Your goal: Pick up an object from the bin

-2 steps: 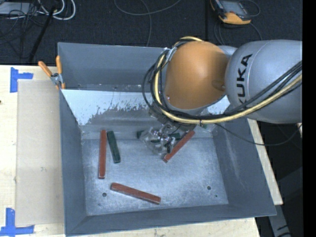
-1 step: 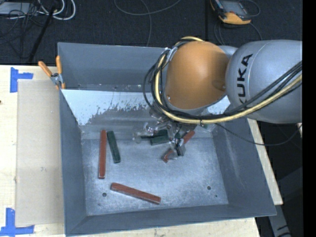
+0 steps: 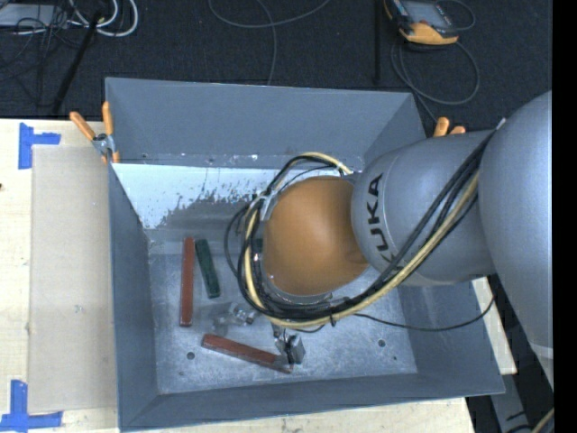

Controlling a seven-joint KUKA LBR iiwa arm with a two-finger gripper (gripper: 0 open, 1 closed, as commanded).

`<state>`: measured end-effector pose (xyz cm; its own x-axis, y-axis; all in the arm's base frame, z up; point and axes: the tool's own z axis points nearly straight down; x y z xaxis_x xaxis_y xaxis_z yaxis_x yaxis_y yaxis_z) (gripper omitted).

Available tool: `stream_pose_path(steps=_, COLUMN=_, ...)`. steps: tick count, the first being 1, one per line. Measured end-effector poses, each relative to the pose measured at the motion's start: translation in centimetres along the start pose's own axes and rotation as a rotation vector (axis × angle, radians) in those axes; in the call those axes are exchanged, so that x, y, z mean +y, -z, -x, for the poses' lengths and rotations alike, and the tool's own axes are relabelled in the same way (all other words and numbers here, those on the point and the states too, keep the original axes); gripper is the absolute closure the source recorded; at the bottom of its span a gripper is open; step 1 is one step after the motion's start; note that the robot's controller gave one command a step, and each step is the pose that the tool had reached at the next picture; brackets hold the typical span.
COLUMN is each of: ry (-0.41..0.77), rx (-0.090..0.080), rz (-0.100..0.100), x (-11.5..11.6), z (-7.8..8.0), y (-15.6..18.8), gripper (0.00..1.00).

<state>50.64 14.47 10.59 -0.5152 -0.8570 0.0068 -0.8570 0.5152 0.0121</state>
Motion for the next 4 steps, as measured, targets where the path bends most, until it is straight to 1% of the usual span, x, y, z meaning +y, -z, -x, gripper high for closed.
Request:
stream_pose_path(steps=1, ry=-0.073, rx=-0.016, rz=-0.018, x=4.6, z=2.3, y=-3.6, gripper=0.00)
stream_pose_path(steps=2, ry=-0.136, rx=-0.017, rz=-0.020, x=-7.5, z=4.9, y=13.6, gripper=0.00)
stream_pose_path(steps=3, ry=-0.189, rx=-0.002, rz=-0.003, x=-1.2, z=5.8, y=0.2, gripper=0.00)
stream_pose_path(steps=4, ry=-0.282, rx=-0.005, rz=-0.008, x=2.5, z=1.4, y=-3.8, gripper=0.00)
